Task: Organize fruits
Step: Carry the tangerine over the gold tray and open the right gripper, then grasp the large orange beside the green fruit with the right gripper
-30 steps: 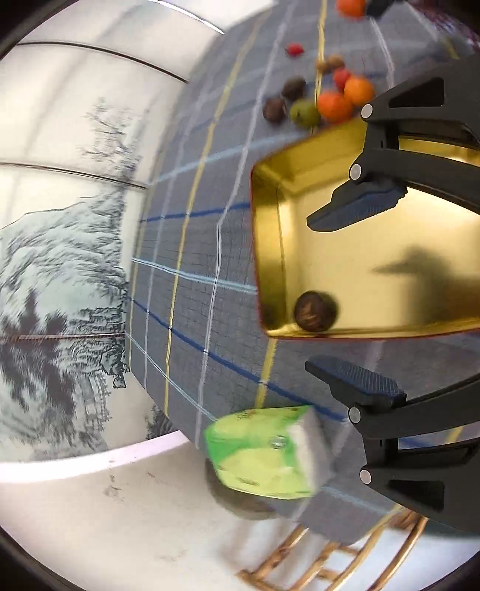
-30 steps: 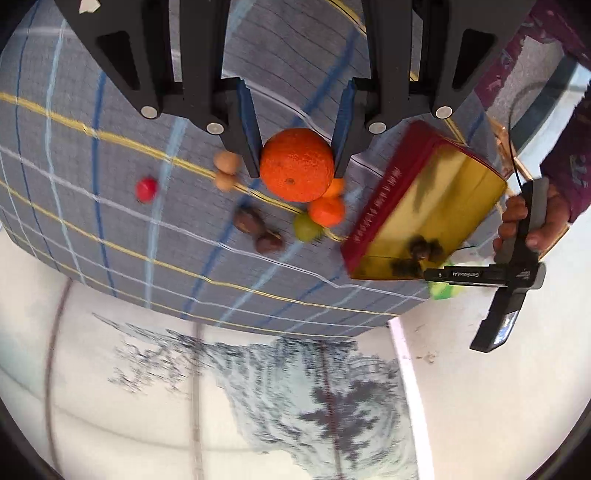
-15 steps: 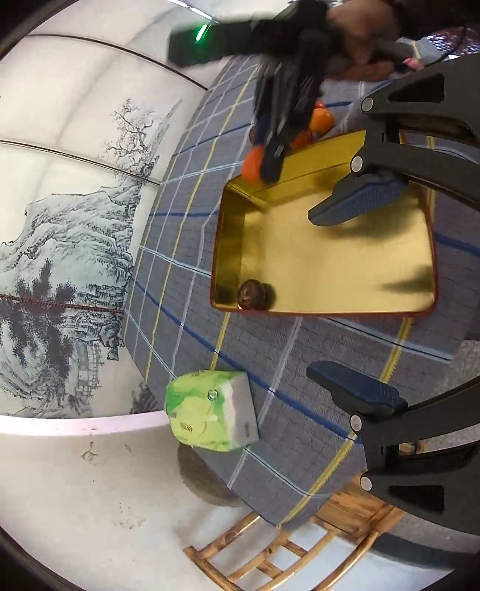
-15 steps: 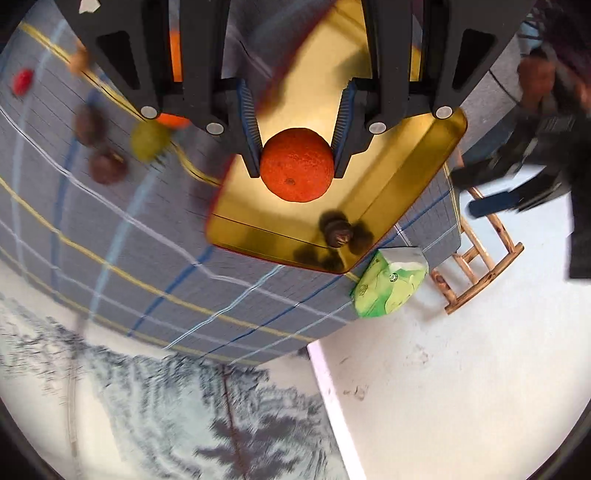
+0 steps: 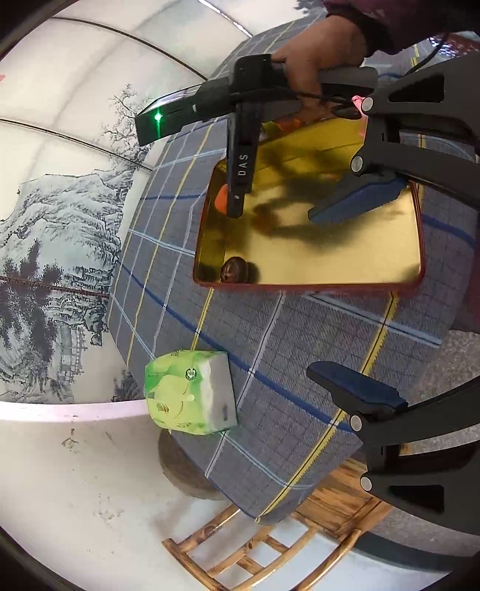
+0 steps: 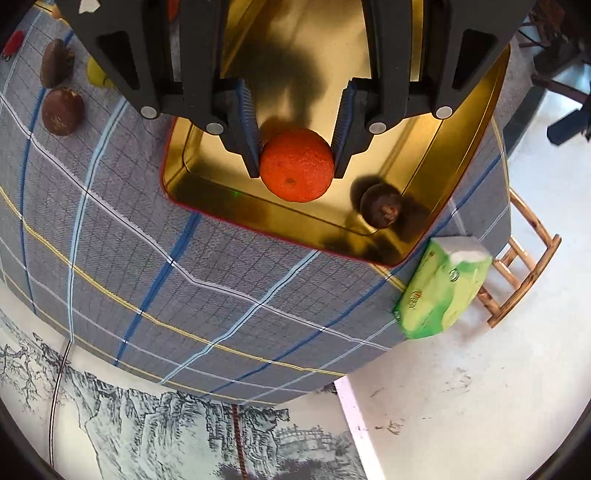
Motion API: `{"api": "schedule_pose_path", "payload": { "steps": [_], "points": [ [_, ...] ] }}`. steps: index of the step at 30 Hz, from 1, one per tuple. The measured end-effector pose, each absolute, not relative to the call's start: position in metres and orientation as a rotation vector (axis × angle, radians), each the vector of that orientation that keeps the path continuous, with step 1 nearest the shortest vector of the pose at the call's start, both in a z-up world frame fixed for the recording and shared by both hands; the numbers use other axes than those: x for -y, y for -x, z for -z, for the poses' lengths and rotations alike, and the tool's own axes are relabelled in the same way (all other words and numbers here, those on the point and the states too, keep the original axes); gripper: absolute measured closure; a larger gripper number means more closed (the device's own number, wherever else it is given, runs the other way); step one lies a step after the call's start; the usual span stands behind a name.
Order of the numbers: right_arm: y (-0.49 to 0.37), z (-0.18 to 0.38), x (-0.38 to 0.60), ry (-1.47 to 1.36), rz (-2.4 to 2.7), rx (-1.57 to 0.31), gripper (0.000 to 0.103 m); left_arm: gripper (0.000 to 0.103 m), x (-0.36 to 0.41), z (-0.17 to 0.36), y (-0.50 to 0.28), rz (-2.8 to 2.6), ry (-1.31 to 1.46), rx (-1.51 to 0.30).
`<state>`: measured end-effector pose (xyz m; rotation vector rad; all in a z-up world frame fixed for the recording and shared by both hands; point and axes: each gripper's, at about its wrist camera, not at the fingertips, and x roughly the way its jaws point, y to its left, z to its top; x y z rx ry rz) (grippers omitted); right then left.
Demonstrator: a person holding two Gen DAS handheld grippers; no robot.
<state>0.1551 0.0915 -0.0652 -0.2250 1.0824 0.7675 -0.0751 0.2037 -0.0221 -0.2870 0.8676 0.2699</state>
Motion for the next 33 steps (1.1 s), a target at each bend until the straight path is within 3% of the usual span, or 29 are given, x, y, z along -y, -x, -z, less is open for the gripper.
{"api": "schedule_pose_path", "payload": {
  "steps": [9, 18, 27, 33],
  "points": [
    [-0.166, 0.072, -0.100, 0.234, -0.710, -1.110, 0.068, 0.026, -0.206, 0.028, 0.073, -0.285, 0.252, -0.886],
    [-0.168, 0.060, -0.091, 0.138, -0.743, -1.084, 0.065, 0.008, -0.197, 0.019, 0.078, -0.311, 0.186, -0.848],
    [-0.132, 0.010, 0.024, -0.030, -0.794, -0.934, 0.064, 0.005, -0.165, -0.004, 0.090, -0.198, 0.108, -0.721],
    [-0.084, 0.028, 0.099, 0.191, -0.708, -0.951, 0.063, 0.005, -0.148, -0.004, 0.077, -0.097, 0.143, -0.729]
  ]
}}
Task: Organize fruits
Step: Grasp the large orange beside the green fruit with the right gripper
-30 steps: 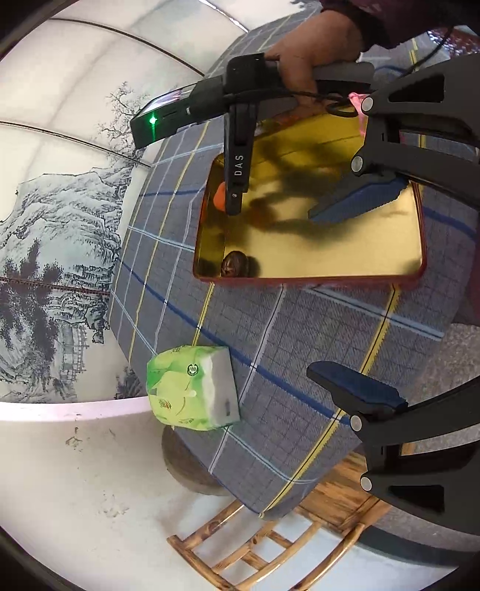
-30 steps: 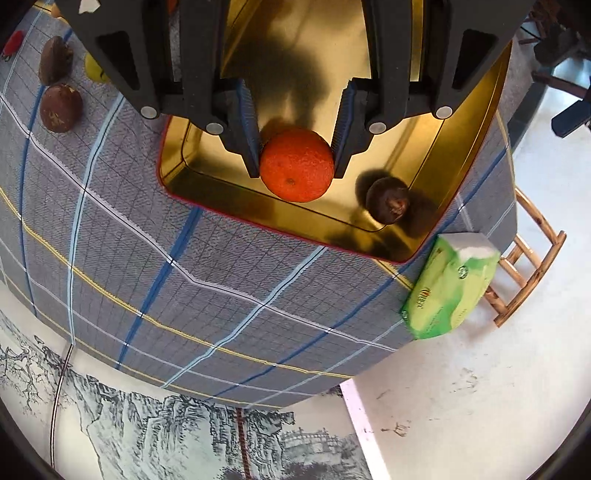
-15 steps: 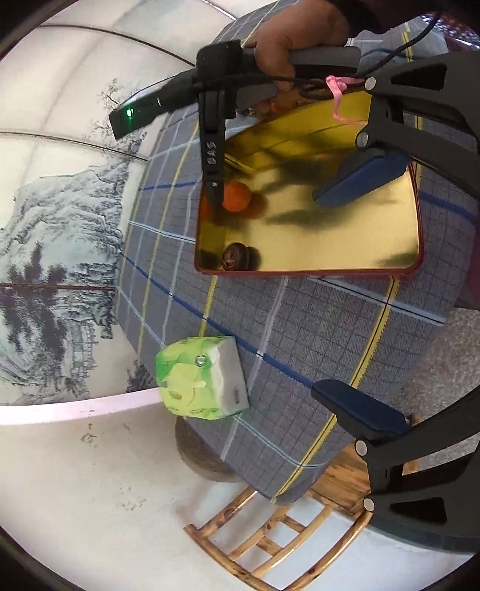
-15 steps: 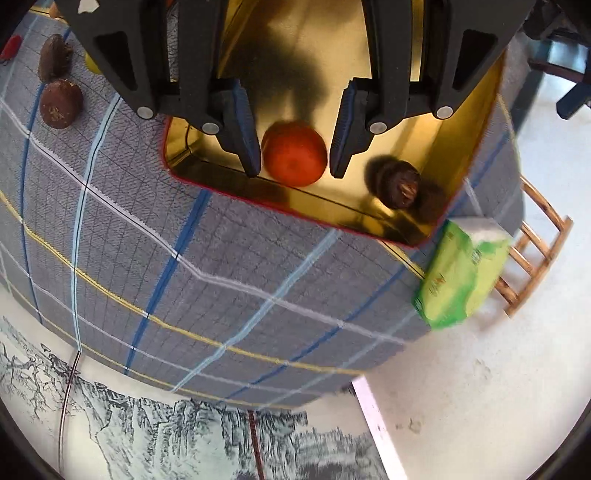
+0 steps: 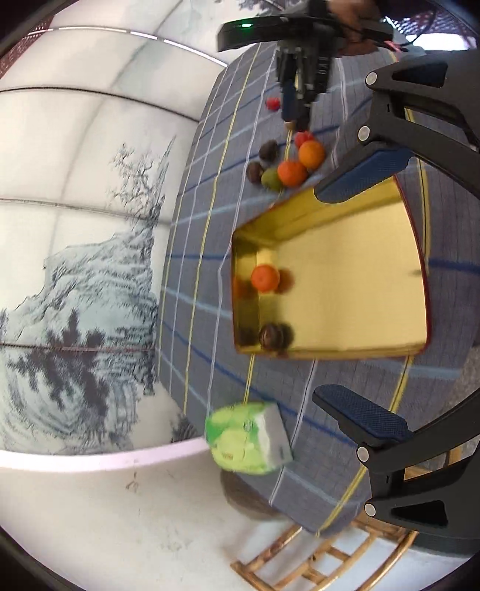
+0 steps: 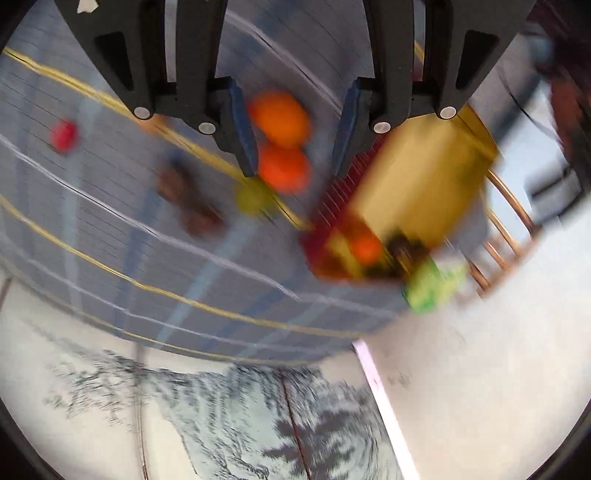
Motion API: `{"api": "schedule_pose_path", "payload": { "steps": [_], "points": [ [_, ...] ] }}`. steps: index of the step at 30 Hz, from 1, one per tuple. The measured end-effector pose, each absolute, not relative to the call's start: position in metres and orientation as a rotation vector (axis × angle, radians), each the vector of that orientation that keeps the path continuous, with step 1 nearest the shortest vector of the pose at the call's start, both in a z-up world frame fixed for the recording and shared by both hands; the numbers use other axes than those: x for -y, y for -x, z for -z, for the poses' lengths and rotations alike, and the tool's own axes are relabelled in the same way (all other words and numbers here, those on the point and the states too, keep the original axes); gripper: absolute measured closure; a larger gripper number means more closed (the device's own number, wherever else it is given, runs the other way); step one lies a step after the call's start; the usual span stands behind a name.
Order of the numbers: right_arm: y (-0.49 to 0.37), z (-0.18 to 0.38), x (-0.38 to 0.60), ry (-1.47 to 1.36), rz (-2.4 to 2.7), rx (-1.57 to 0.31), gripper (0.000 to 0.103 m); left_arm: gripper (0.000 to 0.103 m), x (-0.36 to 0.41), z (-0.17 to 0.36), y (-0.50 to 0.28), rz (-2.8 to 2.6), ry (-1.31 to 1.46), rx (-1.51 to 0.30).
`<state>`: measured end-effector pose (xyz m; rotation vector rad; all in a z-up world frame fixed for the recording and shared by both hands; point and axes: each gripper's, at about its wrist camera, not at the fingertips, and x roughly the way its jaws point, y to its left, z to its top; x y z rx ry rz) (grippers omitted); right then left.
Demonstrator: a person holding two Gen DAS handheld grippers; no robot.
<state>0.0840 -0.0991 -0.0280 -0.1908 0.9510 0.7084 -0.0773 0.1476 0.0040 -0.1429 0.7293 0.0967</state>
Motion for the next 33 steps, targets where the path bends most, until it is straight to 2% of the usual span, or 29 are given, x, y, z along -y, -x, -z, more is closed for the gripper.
{"api": "schedule_pose_path", "payload": {
  "steps": [6, 14, 19, 25, 33],
  "points": [
    [-0.067, 0.042, 0.097, 0.289, -0.744, -0.924, 0.063, 0.005, -0.128, -0.002, 0.072, -0.075, 0.120, -0.764],
    [-0.086, 0.070, 0.066, 0.431, -0.808, -0.938, 0.063, 0.005, -0.123, -0.003, 0.076, -0.090, 0.090, -0.770],
    [-0.081, 0.073, 0.065, 0.449, -0.841, -0.949, 0.069, 0.005, -0.112, -0.007, 0.073, -0.072, 0.037, -0.770],
    [-0.045, 0.026, 0.146, 0.266, -0.678, -0.778, 0.069, 0.005, -0.084, -0.007, 0.061, 0.142, 0.044, -0.799],
    [-0.065, 0.050, 0.290, 0.138, -0.169, -0.810, 0.069, 0.005, -0.029, 0.010, 0.004, 0.471, 0.087, -0.902]
  ]
}}
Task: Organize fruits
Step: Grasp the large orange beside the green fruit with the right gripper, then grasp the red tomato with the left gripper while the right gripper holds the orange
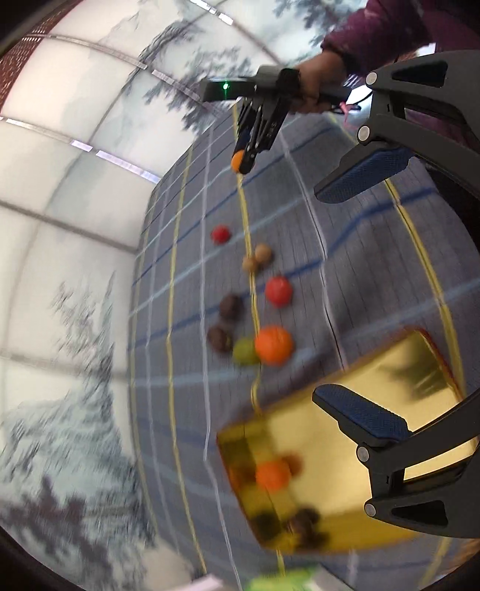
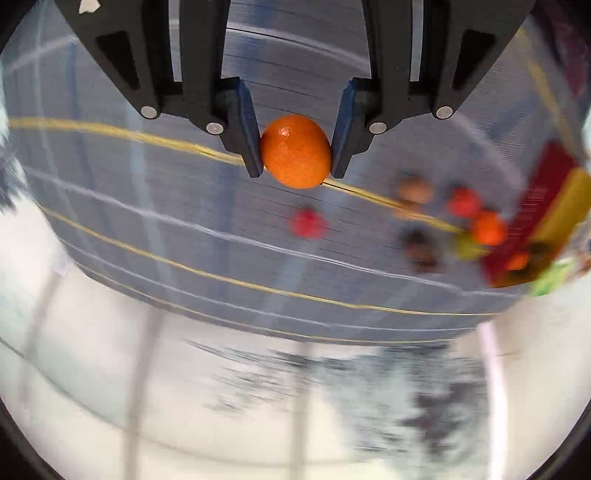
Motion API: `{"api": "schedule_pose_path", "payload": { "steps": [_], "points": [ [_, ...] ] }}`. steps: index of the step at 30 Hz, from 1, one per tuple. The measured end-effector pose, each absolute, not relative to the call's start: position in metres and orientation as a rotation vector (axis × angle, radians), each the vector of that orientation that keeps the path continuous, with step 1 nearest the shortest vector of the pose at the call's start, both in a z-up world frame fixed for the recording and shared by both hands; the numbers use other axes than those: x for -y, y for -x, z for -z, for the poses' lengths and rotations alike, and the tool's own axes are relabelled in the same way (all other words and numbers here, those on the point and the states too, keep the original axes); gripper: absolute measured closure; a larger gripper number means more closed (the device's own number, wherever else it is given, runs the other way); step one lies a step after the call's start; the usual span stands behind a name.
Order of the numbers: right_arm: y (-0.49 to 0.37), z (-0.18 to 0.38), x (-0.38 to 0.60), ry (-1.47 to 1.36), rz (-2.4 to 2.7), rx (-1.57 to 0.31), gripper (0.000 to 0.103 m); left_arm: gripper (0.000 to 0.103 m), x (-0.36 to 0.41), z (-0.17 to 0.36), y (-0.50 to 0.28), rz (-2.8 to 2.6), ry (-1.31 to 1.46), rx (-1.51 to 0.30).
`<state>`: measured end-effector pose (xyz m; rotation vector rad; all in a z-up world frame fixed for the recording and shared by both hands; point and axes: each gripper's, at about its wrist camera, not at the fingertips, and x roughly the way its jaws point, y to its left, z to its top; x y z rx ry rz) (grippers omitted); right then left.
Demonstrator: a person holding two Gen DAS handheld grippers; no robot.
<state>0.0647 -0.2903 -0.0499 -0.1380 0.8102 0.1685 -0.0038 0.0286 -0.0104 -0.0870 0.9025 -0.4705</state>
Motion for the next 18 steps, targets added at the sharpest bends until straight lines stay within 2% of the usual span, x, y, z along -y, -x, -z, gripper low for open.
{"api": "schedule_pose_path", "payload": {
  "steps": [6, 9, 11, 18],
  "points": [
    [-0.066, 0.071, 0.321, 0.050, -0.099, -0.843, 0.069, 0.005, 0.014, 0.018, -0.044, 0.594, 0.042, -0.955],
    [-0.066, 0.080, 0.323, 0.029, -0.104, -0.850, 0.069, 0.009, 0.037, 0.029, -0.062, 0.582, -0.037, -0.979],
    [-0.065, 0.080, 0.325, 0.013, -0.113, -0.847, 0.069, 0.020, 0.050, 0.039, -0.071, 0.581, -0.090, -1.006],
    [-0.069, 0.082, 0.326, -0.017, -0.152, -0.846, 0.068, 0.039, 0.069, 0.079, -0.098, 0.583, -0.185, -1.128]
  ]
}}
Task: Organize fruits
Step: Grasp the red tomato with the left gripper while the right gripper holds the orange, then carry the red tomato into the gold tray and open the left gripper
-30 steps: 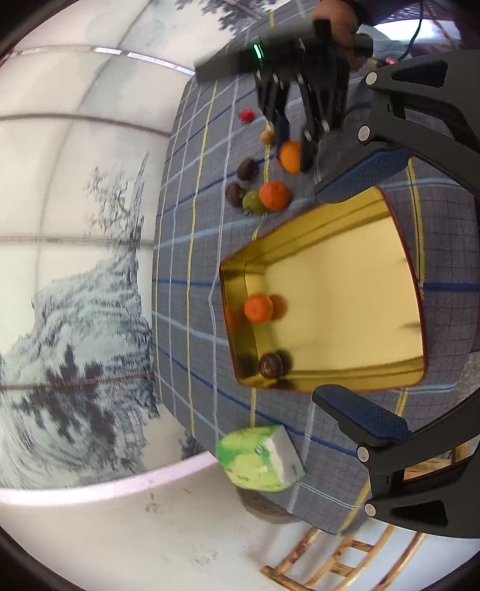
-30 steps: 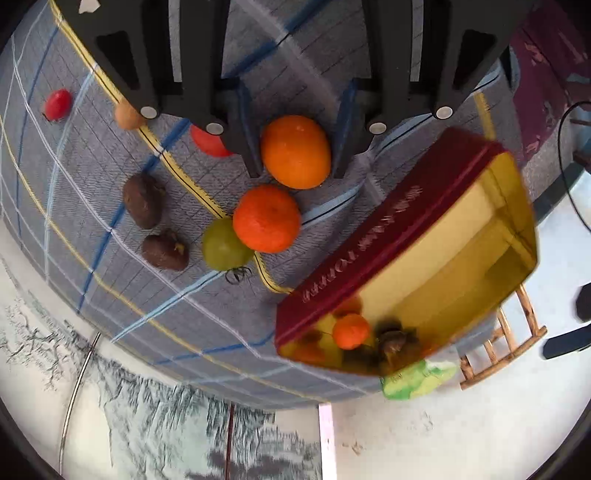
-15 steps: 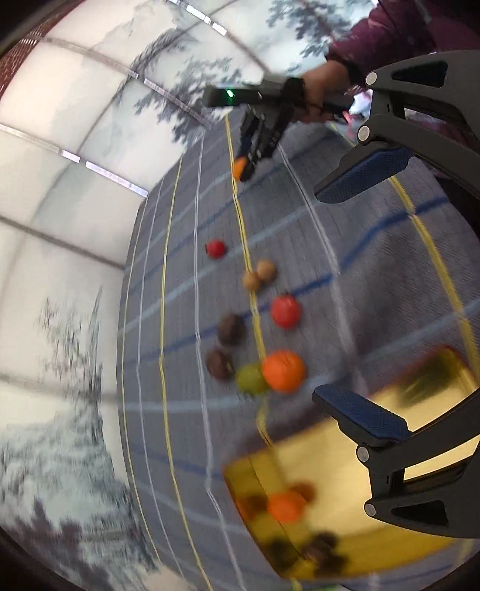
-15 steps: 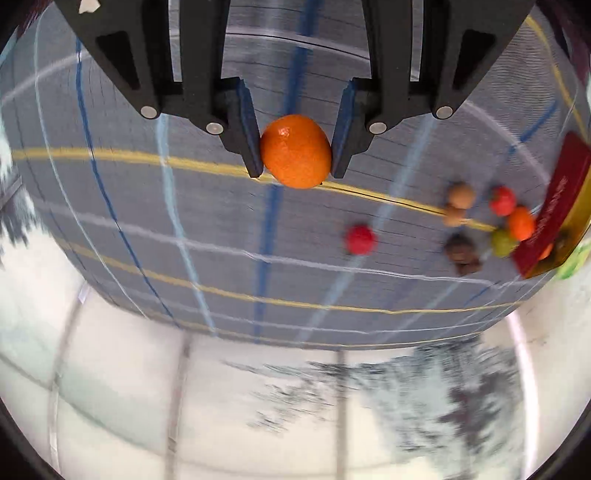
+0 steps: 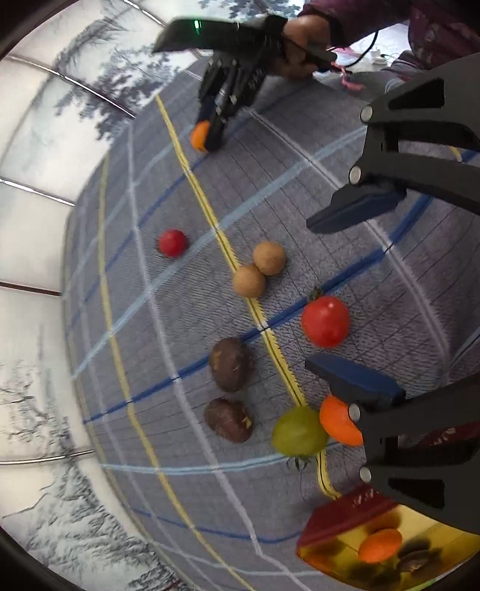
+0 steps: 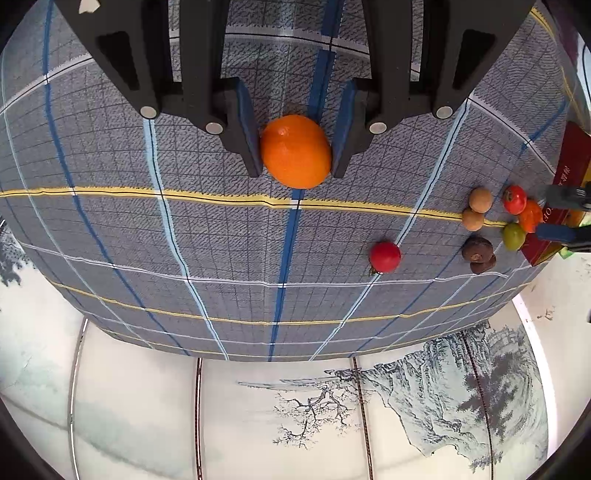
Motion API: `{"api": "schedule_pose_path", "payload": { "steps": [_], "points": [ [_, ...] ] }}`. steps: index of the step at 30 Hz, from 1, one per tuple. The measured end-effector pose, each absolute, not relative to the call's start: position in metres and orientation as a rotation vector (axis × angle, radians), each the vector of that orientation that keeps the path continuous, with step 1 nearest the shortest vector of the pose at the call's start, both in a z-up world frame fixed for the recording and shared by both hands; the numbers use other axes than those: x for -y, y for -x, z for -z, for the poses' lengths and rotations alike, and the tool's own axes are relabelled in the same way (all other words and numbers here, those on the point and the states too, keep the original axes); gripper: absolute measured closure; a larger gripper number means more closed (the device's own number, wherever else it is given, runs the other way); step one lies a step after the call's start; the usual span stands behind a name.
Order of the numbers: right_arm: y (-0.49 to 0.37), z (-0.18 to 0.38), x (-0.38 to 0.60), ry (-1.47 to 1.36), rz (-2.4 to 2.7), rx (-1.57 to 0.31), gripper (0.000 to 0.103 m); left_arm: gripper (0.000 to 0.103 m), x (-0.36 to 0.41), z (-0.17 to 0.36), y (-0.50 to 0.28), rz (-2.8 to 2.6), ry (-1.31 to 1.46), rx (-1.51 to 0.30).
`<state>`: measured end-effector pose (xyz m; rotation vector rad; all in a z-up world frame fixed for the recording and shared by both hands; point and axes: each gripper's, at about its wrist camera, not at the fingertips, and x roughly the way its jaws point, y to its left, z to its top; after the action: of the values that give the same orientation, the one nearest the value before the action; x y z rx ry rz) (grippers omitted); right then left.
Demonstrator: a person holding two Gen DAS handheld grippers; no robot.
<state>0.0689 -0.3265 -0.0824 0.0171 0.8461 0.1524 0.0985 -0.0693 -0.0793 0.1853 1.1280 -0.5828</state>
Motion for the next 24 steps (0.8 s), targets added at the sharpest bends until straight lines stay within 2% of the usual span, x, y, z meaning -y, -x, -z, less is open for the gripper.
{"api": "schedule_pose_path", "payload": {
  "steps": [4, 6, 8, 13, 18, 24],
  "points": [
    [-0.068, 0.082, 0.327, -0.025, -0.160, -0.839, 0.068, 0.050, 0.067, 0.094, -0.110, 0.560, -0.157, -1.209],
    [-0.068, 0.082, 0.325, -0.017, -0.165, -0.837, 0.068, 0.053, 0.065, 0.097, -0.114, 0.543, -0.140, -1.231],
    [-0.068, 0.082, 0.323, -0.009, -0.171, -0.839, 0.068, 0.063, 0.067, 0.097, -0.113, 0.550, -0.146, -1.227],
    [-0.071, 0.084, 0.324, -0.021, -0.168, -0.858, 0.068, 0.065, 0.070, 0.092, -0.101, 0.480, -0.129, -1.199],
    [-0.077, 0.088, 0.326, -0.038, -0.153, -0.896, 0.069, 0.065, 0.062, 0.063, -0.067, 0.458, 0.008, -1.121],
    [-0.078, 0.090, 0.321, 0.001, -0.131, -0.909, 0.069, 0.065, 0.047, 0.025, -0.033, 0.351, 0.013, -0.999]
  ]
}}
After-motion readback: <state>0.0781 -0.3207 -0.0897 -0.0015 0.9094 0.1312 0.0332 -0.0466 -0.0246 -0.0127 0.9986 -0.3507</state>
